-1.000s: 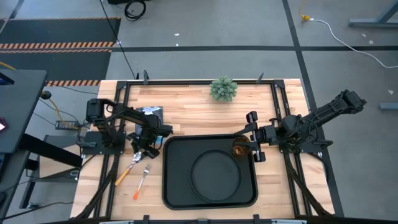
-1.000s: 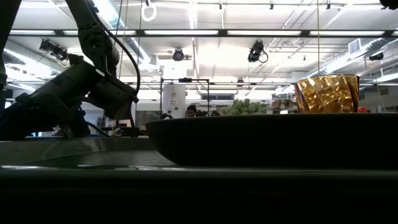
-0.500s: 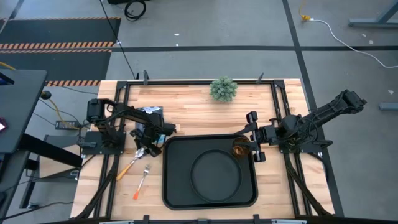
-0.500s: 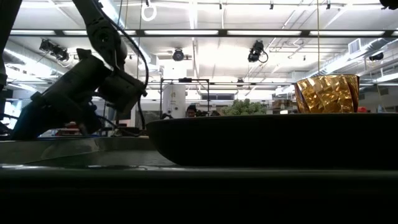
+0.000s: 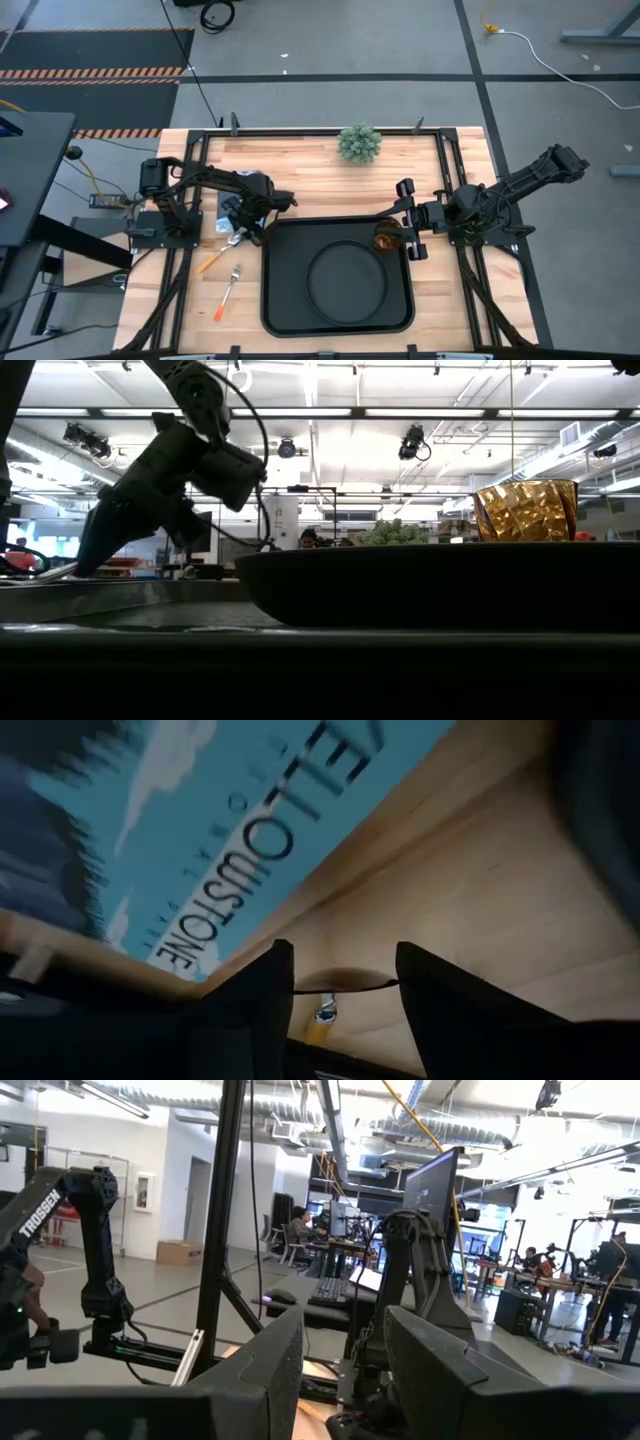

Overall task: Pick and place plate/cup/fork/spoon on tray
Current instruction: Put the orange spoon on the black tray

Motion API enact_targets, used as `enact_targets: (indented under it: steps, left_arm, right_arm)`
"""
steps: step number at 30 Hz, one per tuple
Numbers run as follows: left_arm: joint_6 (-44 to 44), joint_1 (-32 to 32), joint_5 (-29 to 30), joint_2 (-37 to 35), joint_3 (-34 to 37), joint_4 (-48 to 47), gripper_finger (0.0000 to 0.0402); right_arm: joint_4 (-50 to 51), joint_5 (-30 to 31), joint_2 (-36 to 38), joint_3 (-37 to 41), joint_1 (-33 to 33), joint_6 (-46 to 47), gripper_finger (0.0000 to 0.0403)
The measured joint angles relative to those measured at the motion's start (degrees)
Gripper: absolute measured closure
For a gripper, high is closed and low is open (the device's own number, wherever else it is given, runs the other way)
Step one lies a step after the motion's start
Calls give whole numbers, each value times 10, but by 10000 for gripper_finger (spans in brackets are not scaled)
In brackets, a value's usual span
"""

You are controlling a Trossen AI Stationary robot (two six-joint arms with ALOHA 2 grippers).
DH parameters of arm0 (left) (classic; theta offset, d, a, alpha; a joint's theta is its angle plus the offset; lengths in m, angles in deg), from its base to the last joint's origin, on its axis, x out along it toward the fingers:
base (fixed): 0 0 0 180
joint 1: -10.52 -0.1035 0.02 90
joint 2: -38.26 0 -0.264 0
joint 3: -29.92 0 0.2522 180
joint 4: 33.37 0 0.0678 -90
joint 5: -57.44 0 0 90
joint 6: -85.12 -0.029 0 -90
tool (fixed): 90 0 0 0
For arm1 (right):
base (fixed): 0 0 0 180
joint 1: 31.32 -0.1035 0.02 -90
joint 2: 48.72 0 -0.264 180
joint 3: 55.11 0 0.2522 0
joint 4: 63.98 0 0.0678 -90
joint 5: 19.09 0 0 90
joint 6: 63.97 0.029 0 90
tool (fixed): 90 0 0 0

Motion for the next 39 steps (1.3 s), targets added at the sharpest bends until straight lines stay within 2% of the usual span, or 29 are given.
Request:
enact_targets:
  steps: [9, 14, 17, 22, 28, 32, 36, 39]
  left_arm:
    - [-12, -1, 43, 0, -51, -7, 234]
    - [-16, -7, 45, -1, -61, -17, 241]
    - [-26, 0, 46, -1, -60, -46, 239]
    - [-33, 33, 63, -1, -59, -70, 214]
    - [-23, 73, 102, -14, -58, -81, 180]
    - [-4, 110, 152, -52, -44, -74, 170]
    - [59, 159, 175, -125, 22, -44, 171]
    - [122, 203, 178, -183, 74, -1, 179]
  right_arm:
    - [3, 0, 0, 0, 0, 2, 254]
    - [8, 16, -23, 0, 6, 28, 254]
    - [32, 16, -54, -15, 14, 49, 254]
    - [127, 16, -139, -94, 26, 69, 254]
    - [145, 13, -226, -165, 31, 63, 254]
    - [155, 12, -246, -181, 28, 61, 255]
    - [158, 31, -244, -181, 22, 73, 255]
    - [144, 21, -248, -181, 24, 73, 255]
